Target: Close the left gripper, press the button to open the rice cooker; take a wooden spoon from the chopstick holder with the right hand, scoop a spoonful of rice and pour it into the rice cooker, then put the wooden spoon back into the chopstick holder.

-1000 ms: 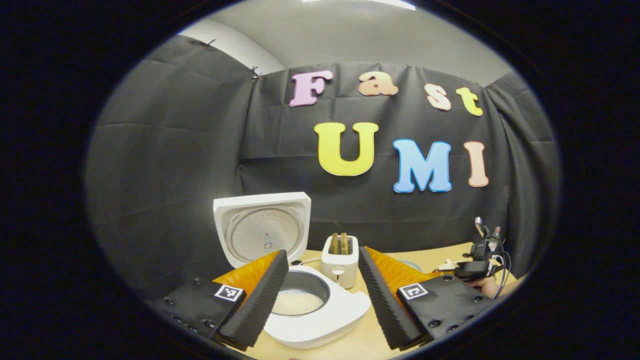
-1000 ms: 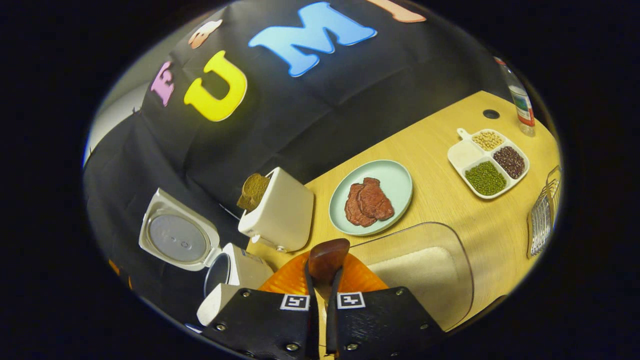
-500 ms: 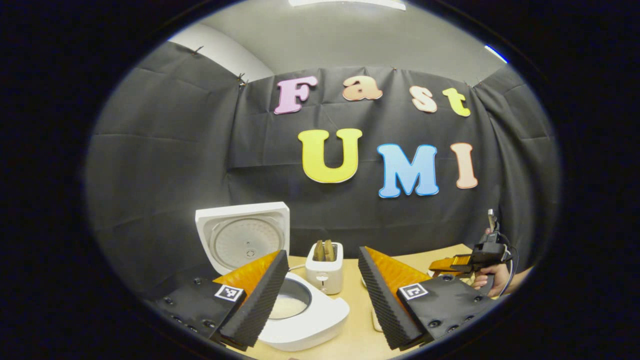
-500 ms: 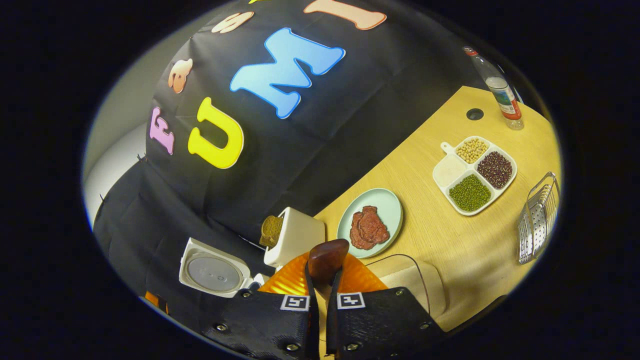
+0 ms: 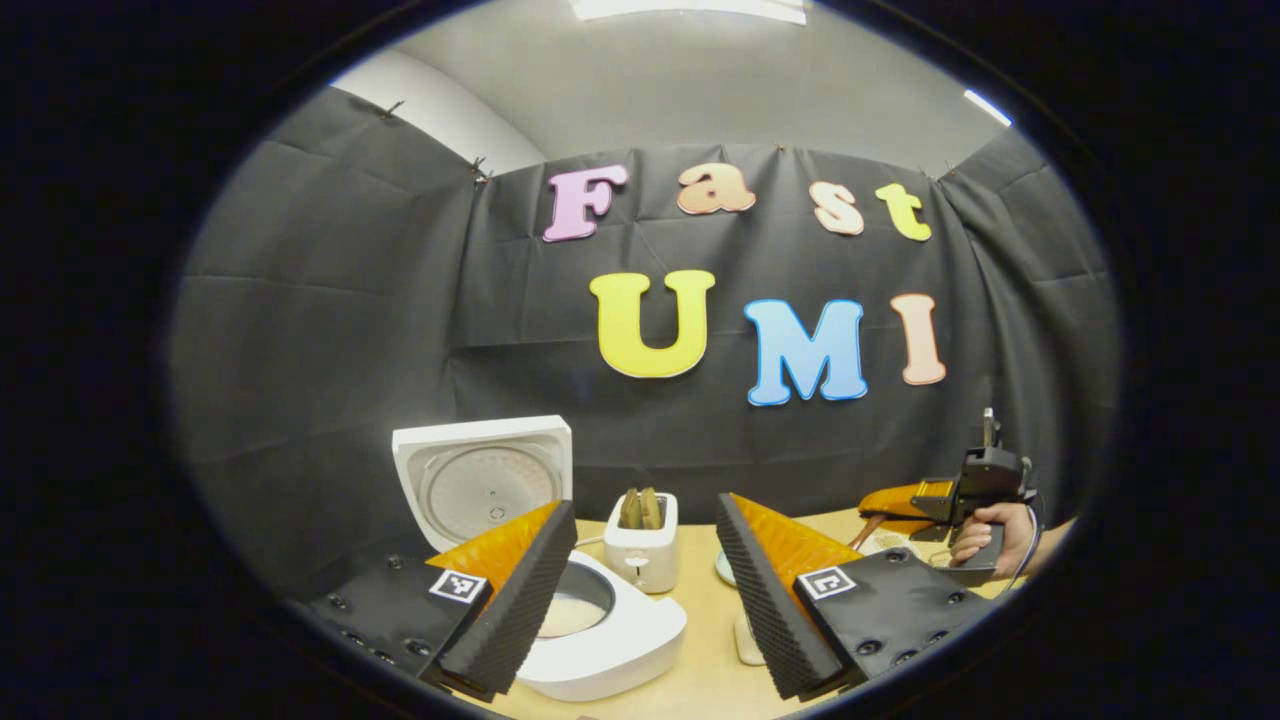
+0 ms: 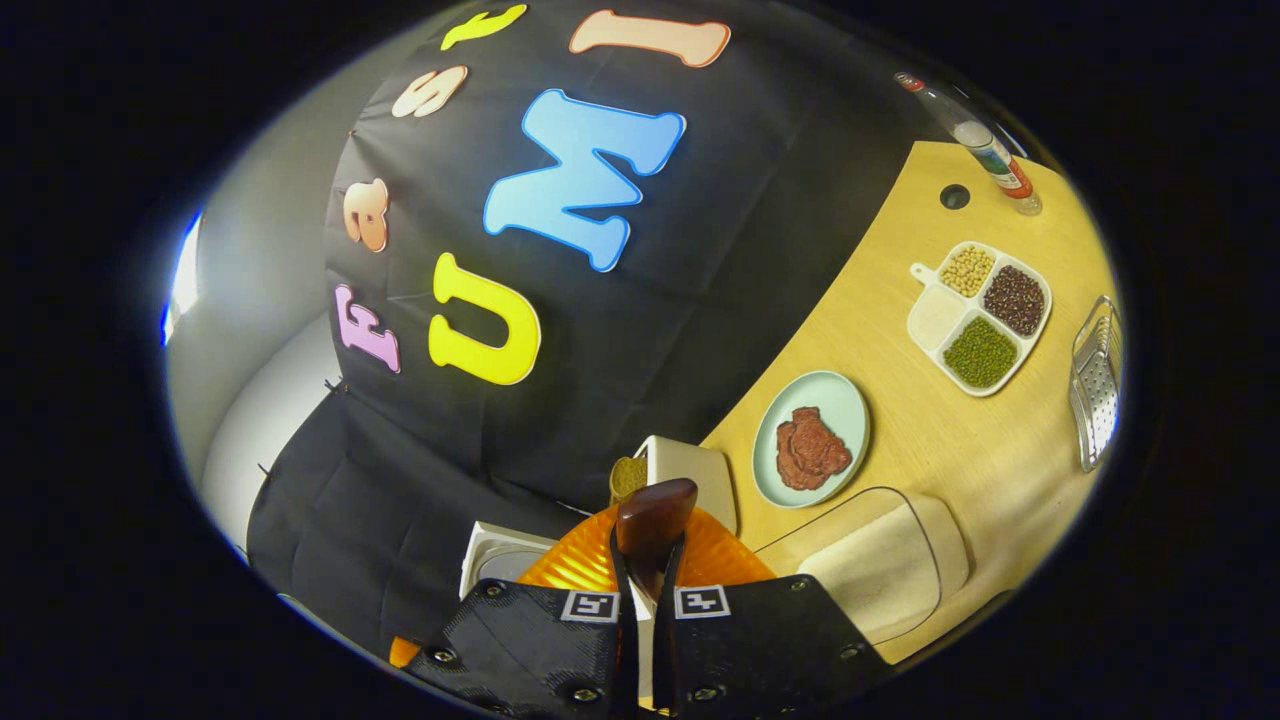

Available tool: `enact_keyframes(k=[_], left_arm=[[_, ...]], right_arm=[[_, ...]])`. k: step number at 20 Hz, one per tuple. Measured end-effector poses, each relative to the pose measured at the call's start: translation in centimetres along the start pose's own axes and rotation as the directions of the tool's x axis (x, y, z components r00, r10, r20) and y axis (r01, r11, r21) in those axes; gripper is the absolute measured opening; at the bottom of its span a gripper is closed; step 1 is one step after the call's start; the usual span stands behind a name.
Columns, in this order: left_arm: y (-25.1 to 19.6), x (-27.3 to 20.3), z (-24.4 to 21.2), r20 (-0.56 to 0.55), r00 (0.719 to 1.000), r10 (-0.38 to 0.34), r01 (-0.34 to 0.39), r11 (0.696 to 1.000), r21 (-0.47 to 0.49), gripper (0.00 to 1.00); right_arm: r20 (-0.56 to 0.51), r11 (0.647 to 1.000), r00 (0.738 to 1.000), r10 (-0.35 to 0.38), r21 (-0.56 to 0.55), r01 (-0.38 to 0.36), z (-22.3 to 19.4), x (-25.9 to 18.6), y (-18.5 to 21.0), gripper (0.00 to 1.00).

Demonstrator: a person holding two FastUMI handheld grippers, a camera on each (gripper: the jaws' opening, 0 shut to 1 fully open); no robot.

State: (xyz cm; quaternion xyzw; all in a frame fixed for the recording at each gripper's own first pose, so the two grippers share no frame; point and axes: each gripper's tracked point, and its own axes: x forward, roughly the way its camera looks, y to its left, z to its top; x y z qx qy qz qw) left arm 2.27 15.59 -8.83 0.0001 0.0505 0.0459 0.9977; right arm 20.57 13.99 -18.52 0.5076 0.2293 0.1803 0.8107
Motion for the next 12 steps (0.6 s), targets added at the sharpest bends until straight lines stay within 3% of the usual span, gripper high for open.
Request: enact_keyframes(k=[12], left_arm=[[3.9,-0.2,-0.3,0.019,0.999,0.029,-0.028,0.999,-0.045,0.97]], right_arm=[[-0.062,0.994,0.992,0.107,-0.029,-0.109,-4.2,3.5,8.5,0.06]])
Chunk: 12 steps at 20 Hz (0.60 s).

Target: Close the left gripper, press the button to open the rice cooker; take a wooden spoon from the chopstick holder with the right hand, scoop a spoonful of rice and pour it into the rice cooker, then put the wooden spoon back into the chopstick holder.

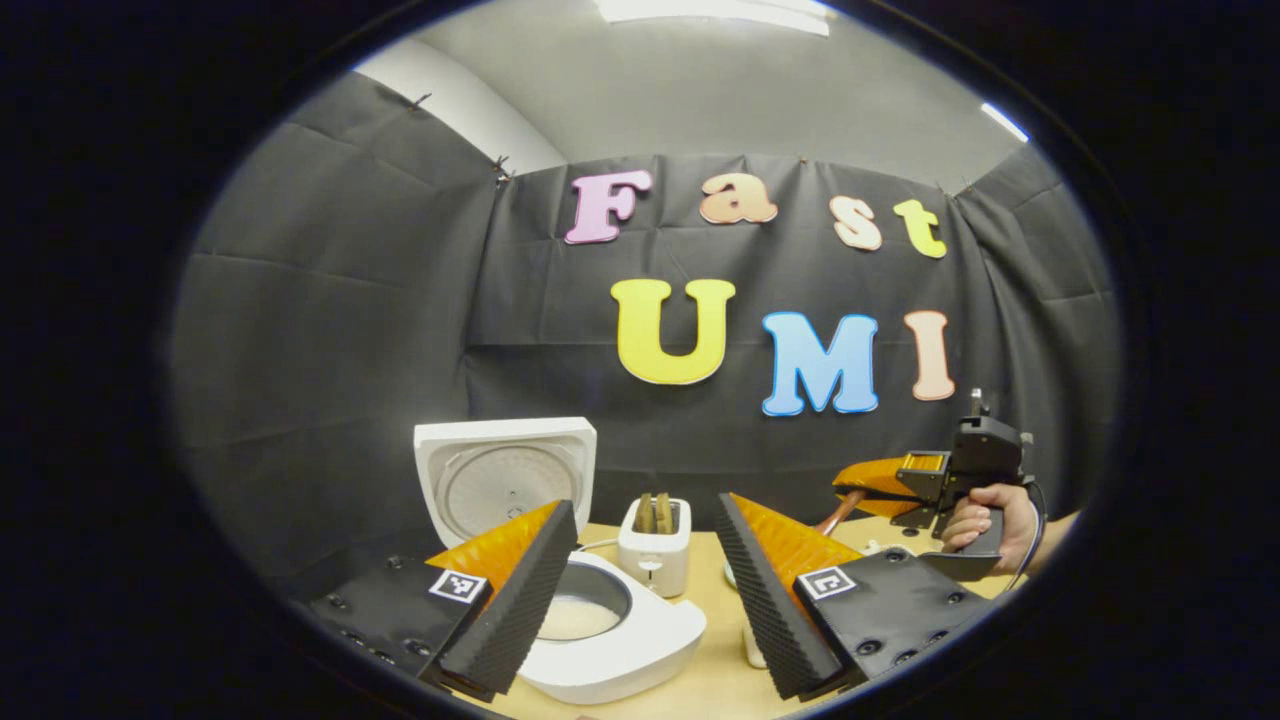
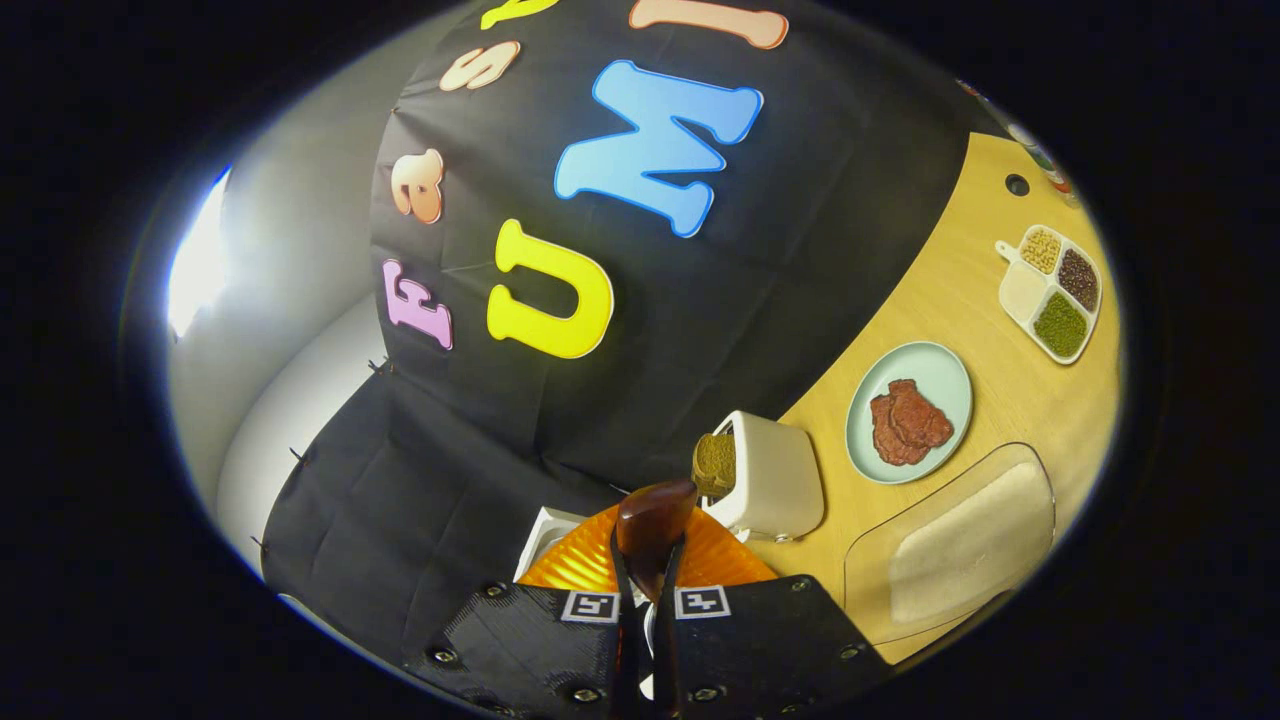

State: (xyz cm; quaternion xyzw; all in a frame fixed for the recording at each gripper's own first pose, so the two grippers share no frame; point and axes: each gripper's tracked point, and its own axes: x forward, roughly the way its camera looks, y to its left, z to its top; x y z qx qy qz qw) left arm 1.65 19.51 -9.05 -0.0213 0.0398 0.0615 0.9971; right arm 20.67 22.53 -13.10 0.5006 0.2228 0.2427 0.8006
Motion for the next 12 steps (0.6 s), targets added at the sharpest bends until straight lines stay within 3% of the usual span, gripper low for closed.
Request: enact_keyframes(k=[12], left_arm=[[7.7,-0.7,-1.2,-0.029,0.997,0.067,-0.067,0.998,-0.015,0.99]], right_arm=[[-0.088,0.998,0.995,0.051,-0.037,-0.055,-6.2,9.0,5.2,0.06]])
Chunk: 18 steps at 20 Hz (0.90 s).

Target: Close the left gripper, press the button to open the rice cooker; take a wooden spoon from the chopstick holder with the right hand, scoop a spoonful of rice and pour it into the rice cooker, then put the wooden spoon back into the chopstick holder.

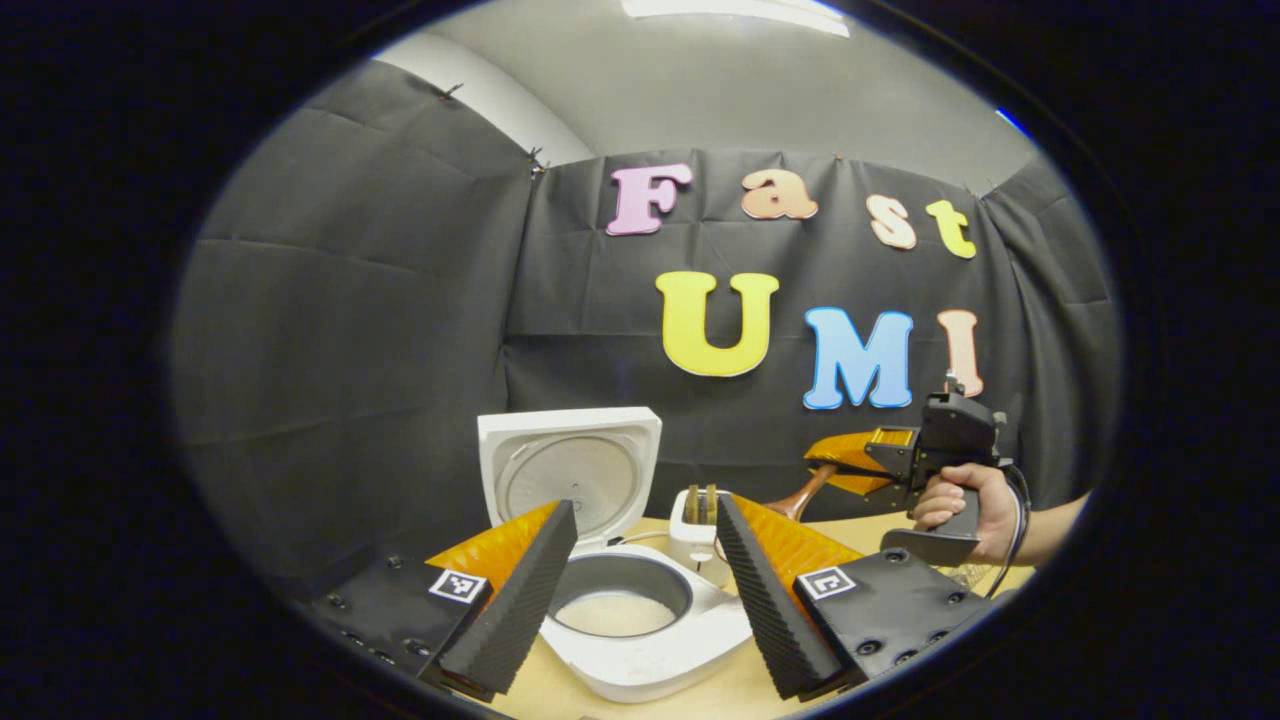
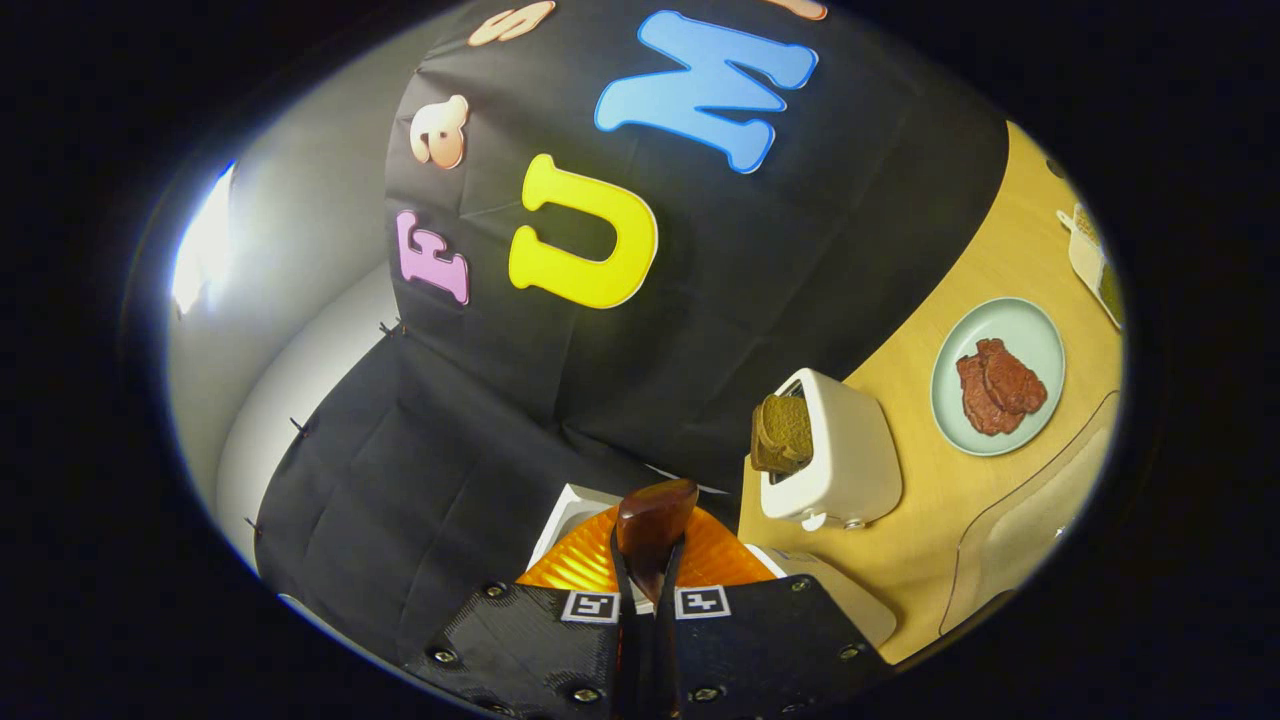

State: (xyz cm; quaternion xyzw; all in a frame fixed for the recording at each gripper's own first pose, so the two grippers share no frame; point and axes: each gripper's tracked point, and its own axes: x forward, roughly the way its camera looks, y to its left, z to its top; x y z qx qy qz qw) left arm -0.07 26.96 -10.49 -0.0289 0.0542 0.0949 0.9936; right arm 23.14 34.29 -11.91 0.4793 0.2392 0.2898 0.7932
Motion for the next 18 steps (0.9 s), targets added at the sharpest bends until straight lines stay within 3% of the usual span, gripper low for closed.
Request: enact_keyframes(k=[6,11,15,18], left_arm=[[2.2,0.1,-0.4,-0.003,1.0,0.025,-0.025,1.0,-0.001,0.97],[3.5,-0.4,-1.5,-0.008,0.999,0.048,-0.048,0.999,-0.008,0.98],[4.4,-0.8,-1.7,-0.005,0.998,0.07,-0.071,0.997,-0.026,0.97],[4.9,-1.2,-2.2,-0.013,0.997,0.081,-0.082,0.996,-0.033,0.99]], right_arm=[[-0.06,0.998,0.998,-0.003,-0.066,-0.001,-3.0,5.6,1.1,0.05],[-0.132,0.979,0.991,-0.03,-0.205,0.002,-7.3,9.1,1.7,0.06],[-0.176,0.936,0.982,-0.063,-0.353,-0.003,-11.0,10.9,2.1,0.06],[-0.196,0.86,0.977,-0.085,-0.51,-0.028,-12.5,11.5,2.3,0.06]])
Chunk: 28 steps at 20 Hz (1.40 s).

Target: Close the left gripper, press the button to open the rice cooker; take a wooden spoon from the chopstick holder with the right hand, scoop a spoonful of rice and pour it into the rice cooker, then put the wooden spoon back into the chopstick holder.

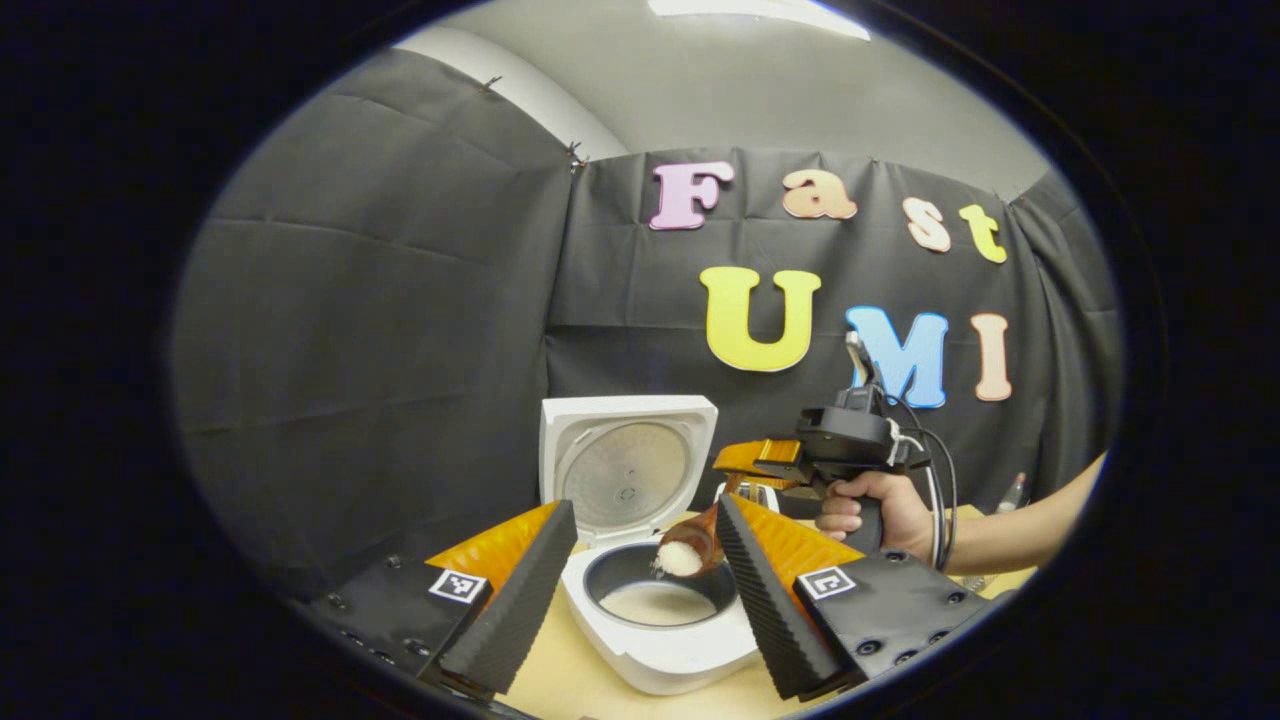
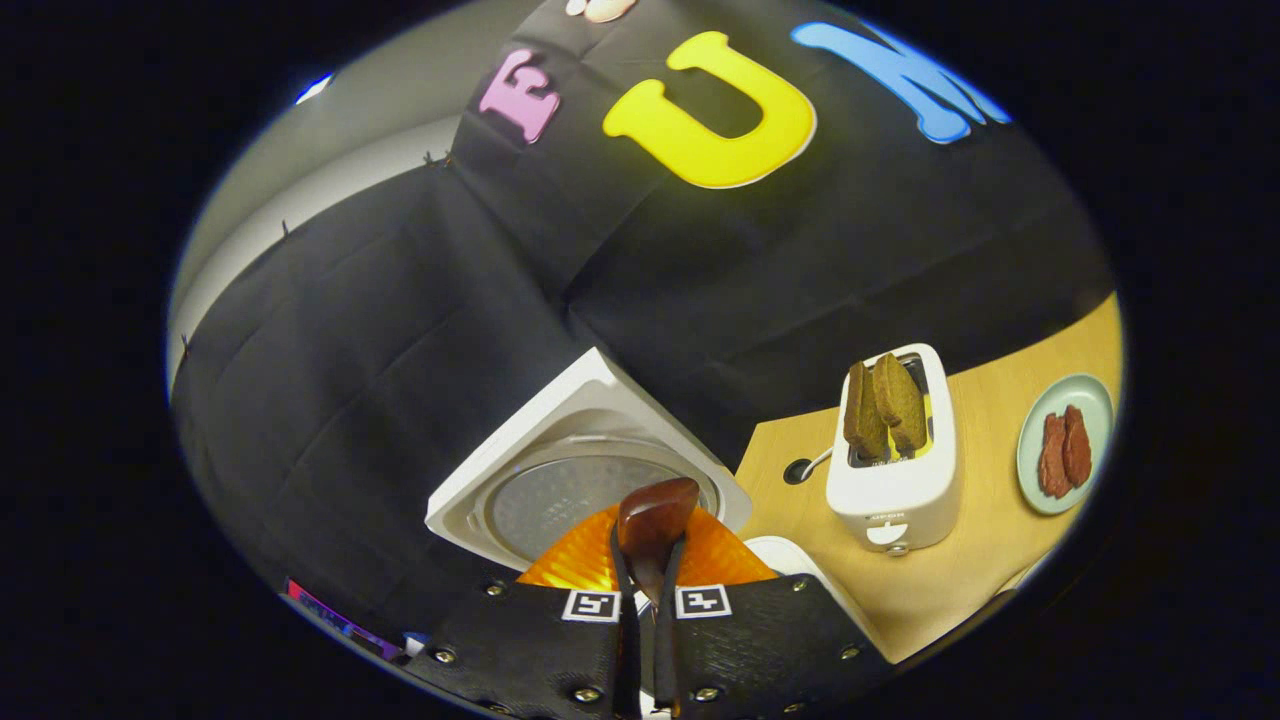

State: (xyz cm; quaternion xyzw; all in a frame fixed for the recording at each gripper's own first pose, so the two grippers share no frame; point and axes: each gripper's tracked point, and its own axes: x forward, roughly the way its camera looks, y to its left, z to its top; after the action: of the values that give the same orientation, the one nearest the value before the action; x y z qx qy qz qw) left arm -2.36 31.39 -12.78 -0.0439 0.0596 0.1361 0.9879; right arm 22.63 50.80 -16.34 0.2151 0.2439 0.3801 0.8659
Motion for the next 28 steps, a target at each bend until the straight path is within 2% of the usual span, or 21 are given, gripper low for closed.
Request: enact_keyframes(k=[3,5,7,8,9,11,12,13,15,19,21,24,26,28], left_arm=[[0.2,-0.4,-0.2,0.0,1.0,0.002,-0.002,1.0,0.002,0.99],[0.4,-0.4,-0.3,0.002,1.0,0.007,-0.007,1.0,-0.002,0.99],[0.3,-0.5,-0.2,0.005,1.0,0.006,-0.006,1.0,-0.01,0.99],[0.4,-0.5,-0.2,0.009,1.0,0.006,-0.006,1.0,-0.014,0.96],[0.3,-0.4,-0.3,0.009,1.0,0.006,-0.005,1.0,-0.016,0.99],[0.4,-0.3,-0.6,0.006,1.0,0.012,-0.012,1.0,-0.015,0.99],[0.5,-0.3,-0.6,0.005,1.0,0.015,-0.015,1.0,-0.019,0.98],[0.5,-0.3,-0.8,0.004,1.0,0.016,-0.016,1.0,-0.026,0.98],[0.5,-0.5,-0.7,0.008,1.0,0.021,-0.021,0.999,-0.035,0.99],[0.4,-0.4,-0.3,0.018,1.0,0.023,-0.023,0.999,-0.033,0.99],[0.0,-0.3,0.0,0.024,1.0,0.01,-0.009,0.999,-0.041,0.99],[-1.6,-0.5,0.6,0.031,0.999,-0.025,0.026,0.999,-0.035,0.96],[-3.9,0.1,0.7,0.035,0.998,-0.054,0.055,0.998,-0.019,0.96],[-6.1,0.7,1.4,0.046,0.995,-0.086,0.087,0.996,-0.002,0.96]], right_arm=[[-0.015,0.972,0.998,0.053,-0.227,-0.055,0.0,0.1,1.5,0.05],[-0.035,0.917,0.995,0.095,-0.385,-0.101,-0.4,0.0,2.8,0.05],[-0.076,0.826,0.988,0.134,-0.543,-0.153,-1.2,-0.2,4.0,0.05],[-0.103,0.762,0.983,0.151,-0.622,-0.182,-1.8,-0.3,4.6,0.06],[-0.128,0.696,0.978,0.167,-0.687,-0.208,-2.2,-0.3,5.0,0.05],[-0.162,0.587,0.97,0.182,-0.773,-0.239,-2.9,-0.6,5.3,0.06],[-0.165,0.567,0.97,0.178,-0.789,-0.238,-3.0,-0.4,5.4,0.06],[-0.163,0.569,0.969,0.184,-0.787,-0.241,-2.9,-0.4,5.7,0.06],[-0.122,0.63,0.974,0.189,-0.746,-0.216,-1.8,-0.9,5.7,0.06],[-0.02,0.84,0.981,0.195,-0.512,-0.177,1.8,-1.7,4.8,0.06],[0.015,0.918,0.982,0.189,-0.357,-0.172,4.0,-2.6,3.2,0.06],[0.073,0.973,0.979,0.19,-0.146,-0.178,6.5,-4.5,1.1,0.06],[0.112,0.983,0.977,0.181,-0.02,-0.18,8.2,-5.9,-0.4,0.05],[0.14,0.979,0.976,0.168,0.091,-0.182,9.6,-7.3,-1.9,0.06]])
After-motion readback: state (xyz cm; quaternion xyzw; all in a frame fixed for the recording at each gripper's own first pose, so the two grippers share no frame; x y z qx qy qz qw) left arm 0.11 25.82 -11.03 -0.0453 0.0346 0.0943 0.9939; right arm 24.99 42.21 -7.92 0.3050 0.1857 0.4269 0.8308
